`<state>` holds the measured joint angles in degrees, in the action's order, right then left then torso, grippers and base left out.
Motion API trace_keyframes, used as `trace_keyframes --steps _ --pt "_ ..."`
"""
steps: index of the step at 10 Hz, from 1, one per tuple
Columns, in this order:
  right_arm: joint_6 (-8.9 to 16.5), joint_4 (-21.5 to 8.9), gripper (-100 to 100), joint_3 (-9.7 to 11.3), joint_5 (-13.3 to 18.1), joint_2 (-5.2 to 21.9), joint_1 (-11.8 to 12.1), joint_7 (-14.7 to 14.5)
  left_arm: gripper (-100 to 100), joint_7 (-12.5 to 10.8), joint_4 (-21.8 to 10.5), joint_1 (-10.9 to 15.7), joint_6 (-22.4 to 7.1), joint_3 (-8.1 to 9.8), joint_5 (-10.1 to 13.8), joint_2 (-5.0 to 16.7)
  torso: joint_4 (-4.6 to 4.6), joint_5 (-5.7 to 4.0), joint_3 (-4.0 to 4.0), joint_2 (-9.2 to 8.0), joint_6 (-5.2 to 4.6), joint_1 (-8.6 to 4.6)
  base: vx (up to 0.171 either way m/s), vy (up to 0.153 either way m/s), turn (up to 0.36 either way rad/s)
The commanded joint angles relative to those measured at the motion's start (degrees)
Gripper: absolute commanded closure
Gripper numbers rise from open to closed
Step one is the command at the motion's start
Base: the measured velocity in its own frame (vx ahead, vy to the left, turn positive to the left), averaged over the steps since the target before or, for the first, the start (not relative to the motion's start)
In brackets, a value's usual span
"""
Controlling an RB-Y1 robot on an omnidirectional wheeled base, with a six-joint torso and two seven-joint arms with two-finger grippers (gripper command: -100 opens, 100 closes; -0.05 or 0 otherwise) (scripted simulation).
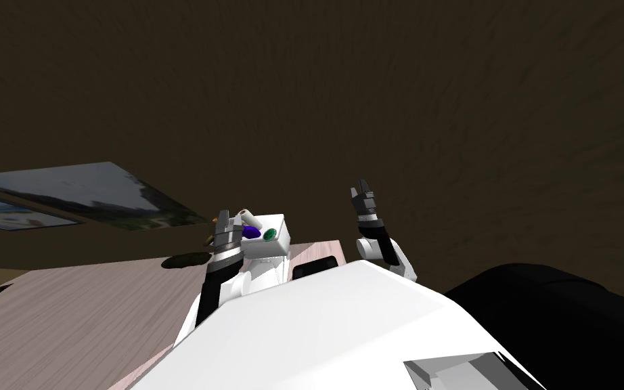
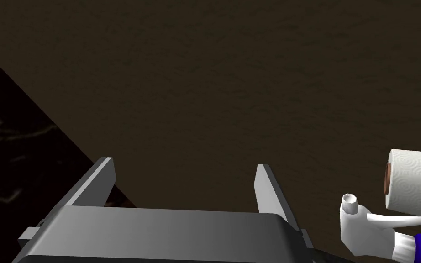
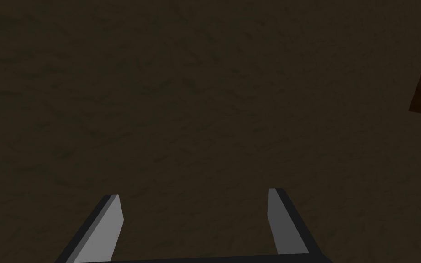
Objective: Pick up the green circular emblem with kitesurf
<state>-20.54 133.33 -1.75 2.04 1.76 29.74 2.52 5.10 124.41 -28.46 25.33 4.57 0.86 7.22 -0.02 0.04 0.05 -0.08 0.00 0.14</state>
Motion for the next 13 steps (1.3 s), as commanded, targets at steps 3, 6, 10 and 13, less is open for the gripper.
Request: trace_keyframes --steps 3,6,10,13 --pt "0.0 0.0 0 0.0 0.0 0.0 0.0 0.0 -100 -0.3 -6.6 1.1 1.2 1.73 2.1 0.9 0.00 0.00 0.01 -0.02 0.00 0.00 -0.028 0.030 0.013" --pt "0.0 0.0 0 0.0 0.0 0.0 0.0 0.0 -100 -0.4 -11.1 1.8 2.0 2.50 3.2 0.9 0.00 -0.01 0.00 0.01 0.00 -0.05 -0.020 0.021 0.009" --pt "0.0 0.0 0 0.0 0.0 0.0 0.0 0.0 -100 -0.6 -16.8 2.8 3.2 3.38 4.5 0.7 0.00 -0.02 0.00 0.01 0.00 -0.09 -0.020 0.015 0.010" --pt "0.0 0.0 0 0.0 0.0 0.0 0.0 0.0 -100 -0.7 -21.4 3.5 4.1 3.91 5.5 0.6 0.00 -0.03 0.00 0.01 0.00 -0.11 -0.021 0.008 0.012"
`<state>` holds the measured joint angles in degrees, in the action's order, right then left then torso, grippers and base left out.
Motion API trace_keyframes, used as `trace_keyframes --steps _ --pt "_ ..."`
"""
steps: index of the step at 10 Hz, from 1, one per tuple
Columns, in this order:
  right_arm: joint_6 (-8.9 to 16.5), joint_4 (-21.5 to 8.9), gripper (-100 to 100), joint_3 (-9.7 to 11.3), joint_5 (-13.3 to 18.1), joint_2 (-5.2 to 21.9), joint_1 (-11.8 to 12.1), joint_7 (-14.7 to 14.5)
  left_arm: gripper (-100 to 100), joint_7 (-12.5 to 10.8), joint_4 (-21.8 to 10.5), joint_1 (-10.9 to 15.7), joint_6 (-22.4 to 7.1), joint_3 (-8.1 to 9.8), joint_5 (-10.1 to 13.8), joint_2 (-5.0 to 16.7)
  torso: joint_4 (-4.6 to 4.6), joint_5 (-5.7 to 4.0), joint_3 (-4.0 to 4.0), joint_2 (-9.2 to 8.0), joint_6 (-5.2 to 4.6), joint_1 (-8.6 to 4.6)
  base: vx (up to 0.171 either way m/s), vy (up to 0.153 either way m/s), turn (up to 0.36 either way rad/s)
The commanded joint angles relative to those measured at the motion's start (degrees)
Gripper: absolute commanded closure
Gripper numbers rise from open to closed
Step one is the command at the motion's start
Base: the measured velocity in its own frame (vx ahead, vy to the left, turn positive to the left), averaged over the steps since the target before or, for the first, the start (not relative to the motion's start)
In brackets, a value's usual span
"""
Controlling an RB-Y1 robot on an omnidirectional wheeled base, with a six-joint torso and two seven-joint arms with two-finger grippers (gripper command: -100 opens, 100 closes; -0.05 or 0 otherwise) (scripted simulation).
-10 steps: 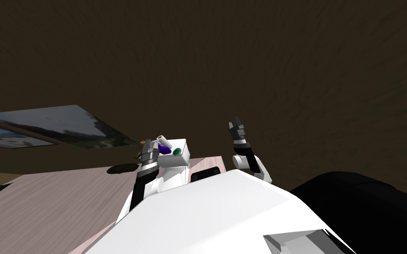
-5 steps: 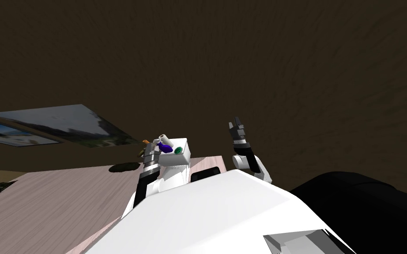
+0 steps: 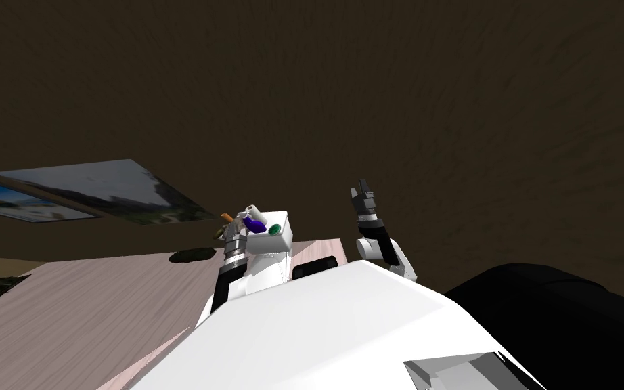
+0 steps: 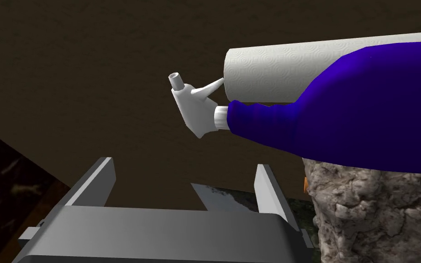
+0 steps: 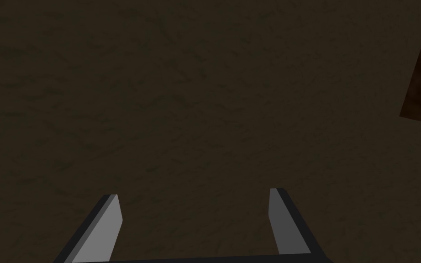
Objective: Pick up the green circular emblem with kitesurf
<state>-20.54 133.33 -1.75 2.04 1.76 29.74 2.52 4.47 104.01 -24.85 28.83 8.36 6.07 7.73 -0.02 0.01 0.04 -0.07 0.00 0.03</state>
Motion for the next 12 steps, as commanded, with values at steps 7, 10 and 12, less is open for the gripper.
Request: trace_keyframes --steps 7,10,12 --pt "0.0 0.0 0 0.0 0.0 0.0 0.0 0.0 -100 -0.2 -9.9 0.9 2.2 0.06 1.4 0.6 0.01 -0.03 -0.02 0.04 0.00 -0.12 -0.012 -0.013 0.009" --pt "0.0 0.0 0 0.0 0.0 0.0 0.0 0.0 -100 0.0 -14.6 1.5 2.7 -0.66 1.4 1.0 0.02 -0.06 -0.06 0.11 0.00 -0.26 0.010 -0.059 0.011" --pt "0.0 0.0 0 0.0 0.0 0.0 0.0 0.0 -100 0.1 -17.0 1.8 2.8 -1.15 1.3 0.8 0.03 -0.05 -0.08 0.15 -0.01 -0.16 0.020 -0.021 -0.060"
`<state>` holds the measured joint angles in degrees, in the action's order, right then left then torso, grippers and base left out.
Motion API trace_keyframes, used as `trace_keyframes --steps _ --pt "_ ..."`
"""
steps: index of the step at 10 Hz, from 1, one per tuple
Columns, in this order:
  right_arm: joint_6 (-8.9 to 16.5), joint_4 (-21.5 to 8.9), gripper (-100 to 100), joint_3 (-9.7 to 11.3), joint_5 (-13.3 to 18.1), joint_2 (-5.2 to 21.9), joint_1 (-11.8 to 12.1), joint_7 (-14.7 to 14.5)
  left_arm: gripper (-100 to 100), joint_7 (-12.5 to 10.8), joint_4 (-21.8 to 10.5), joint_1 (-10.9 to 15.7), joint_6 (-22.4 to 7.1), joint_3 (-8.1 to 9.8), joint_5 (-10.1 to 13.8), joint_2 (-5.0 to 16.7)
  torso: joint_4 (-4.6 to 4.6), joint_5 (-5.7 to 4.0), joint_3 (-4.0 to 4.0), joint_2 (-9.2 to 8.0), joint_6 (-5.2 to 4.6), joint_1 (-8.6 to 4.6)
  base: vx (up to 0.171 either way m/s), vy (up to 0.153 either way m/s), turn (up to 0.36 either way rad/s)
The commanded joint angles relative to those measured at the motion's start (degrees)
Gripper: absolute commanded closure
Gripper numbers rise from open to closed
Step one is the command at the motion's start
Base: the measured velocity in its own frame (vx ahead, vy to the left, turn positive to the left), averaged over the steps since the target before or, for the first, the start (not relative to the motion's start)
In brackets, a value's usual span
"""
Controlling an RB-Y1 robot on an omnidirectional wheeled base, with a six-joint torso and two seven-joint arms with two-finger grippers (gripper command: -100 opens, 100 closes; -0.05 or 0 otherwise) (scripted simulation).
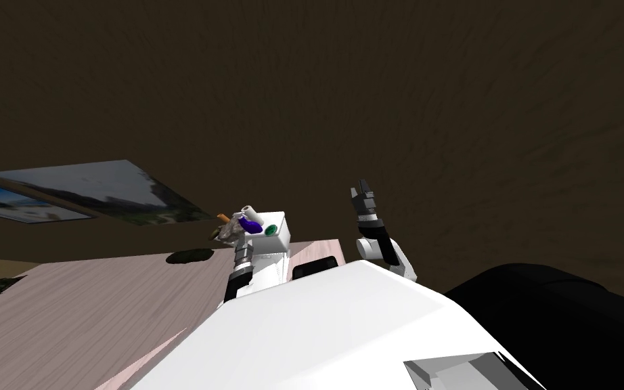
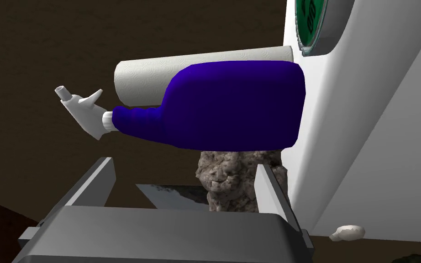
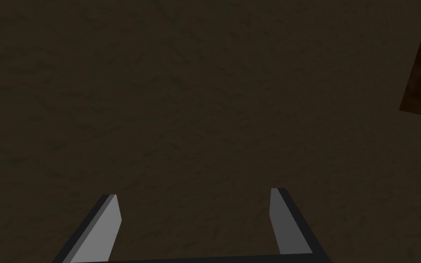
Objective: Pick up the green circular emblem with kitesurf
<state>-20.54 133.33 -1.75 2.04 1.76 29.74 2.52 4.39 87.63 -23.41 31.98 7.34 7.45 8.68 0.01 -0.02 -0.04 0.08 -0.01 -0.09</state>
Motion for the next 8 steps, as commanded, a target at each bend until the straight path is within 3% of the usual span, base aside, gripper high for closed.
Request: trace_keyframes --steps 1,4,8 --pt "0.0 0.0 0 0.0 0.0 0.0 0.0 0.0 -100 0.3 -1.8 0.5 -0.4 -0.39 -0.1 -0.4 0.00 0.00 0.00 0.00 0.00 0.00 0.017 -0.016 -0.056" --pt "0.0 0.0 0 0.0 0.0 0.0 0.0 0.0 -100 0.5 -4.8 1.0 -0.4 -1.19 -0.4 -2.0 -0.01 0.01 0.01 -0.02 0.00 0.04 0.015 -0.014 -0.048" --pt "0.0 0.0 0 0.0 0.0 0.0 0.0 0.0 -100 0.5 -4.8 1.0 -0.4 -1.19 -0.4 -2.0 -0.02 0.01 0.05 -0.08 0.01 0.08 0.000 0.000 0.001"
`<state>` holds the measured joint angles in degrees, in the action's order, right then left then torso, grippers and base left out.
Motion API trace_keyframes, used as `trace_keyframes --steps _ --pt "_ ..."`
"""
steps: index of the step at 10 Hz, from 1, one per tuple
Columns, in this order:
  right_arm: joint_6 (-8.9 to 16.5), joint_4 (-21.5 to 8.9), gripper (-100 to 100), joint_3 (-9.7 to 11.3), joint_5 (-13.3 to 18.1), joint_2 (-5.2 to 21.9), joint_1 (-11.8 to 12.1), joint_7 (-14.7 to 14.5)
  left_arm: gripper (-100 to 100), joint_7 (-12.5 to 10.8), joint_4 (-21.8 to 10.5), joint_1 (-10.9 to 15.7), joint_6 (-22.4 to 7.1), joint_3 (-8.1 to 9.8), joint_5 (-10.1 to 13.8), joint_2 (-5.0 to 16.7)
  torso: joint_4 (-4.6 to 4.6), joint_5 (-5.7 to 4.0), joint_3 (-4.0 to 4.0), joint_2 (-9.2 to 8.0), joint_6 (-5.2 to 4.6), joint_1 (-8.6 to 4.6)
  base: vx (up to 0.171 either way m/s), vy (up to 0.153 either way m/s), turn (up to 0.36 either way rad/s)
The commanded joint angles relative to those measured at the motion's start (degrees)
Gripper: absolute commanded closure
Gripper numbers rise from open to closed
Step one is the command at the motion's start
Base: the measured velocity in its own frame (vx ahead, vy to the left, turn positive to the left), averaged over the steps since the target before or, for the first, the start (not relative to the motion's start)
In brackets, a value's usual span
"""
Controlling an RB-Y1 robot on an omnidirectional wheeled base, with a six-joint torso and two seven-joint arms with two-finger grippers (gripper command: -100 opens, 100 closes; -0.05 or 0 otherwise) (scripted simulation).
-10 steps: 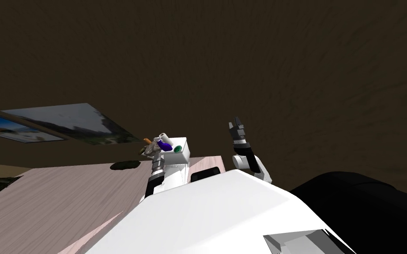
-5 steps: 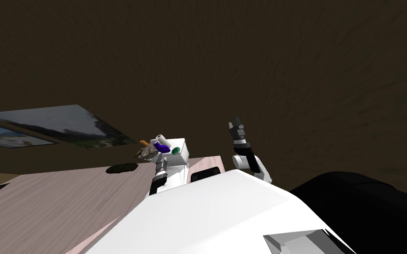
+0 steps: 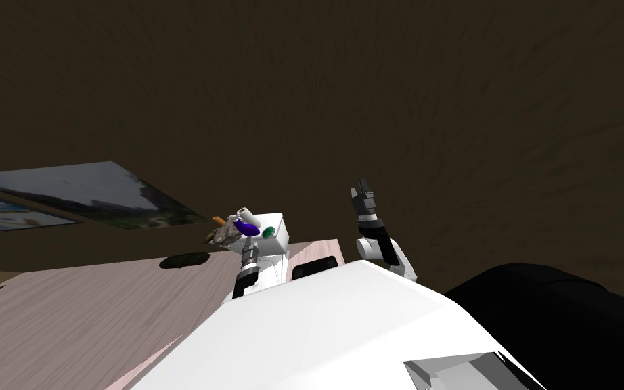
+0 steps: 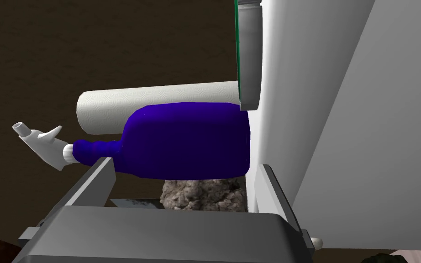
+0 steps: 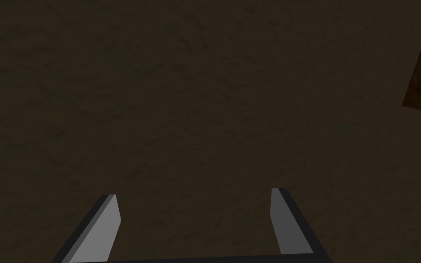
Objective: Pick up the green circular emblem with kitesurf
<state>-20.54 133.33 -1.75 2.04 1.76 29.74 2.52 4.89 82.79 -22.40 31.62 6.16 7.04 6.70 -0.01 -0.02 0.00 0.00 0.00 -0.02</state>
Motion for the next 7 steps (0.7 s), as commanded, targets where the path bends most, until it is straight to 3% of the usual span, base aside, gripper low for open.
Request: trace_keyframes --steps 1,5,7 --pt "0.0 0.0 0 0.0 0.0 0.0 0.0 0.0 -100 0.0 0.0 0.0 0.0 0.00 0.0 0.0 0.00 0.00 0.00 0.00 0.00 0.00 0.000 0.000 0.000" --pt "0.0 0.0 0 0.0 0.0 0.0 0.0 0.0 -100 0.0 0.0 0.0 0.0 0.00 0.0 0.0 0.00 0.00 0.00 0.01 0.00 0.00 -0.003 0.003 0.009" --pt "0.0 0.0 0 0.0 0.0 0.0 0.0 0.0 -100 -1.7 -2.6 1.5 -1.0 -2.22 0.3 -0.5 -0.02 0.00 0.05 -0.10 -0.02 -0.05 -0.019 -0.027 -0.096"
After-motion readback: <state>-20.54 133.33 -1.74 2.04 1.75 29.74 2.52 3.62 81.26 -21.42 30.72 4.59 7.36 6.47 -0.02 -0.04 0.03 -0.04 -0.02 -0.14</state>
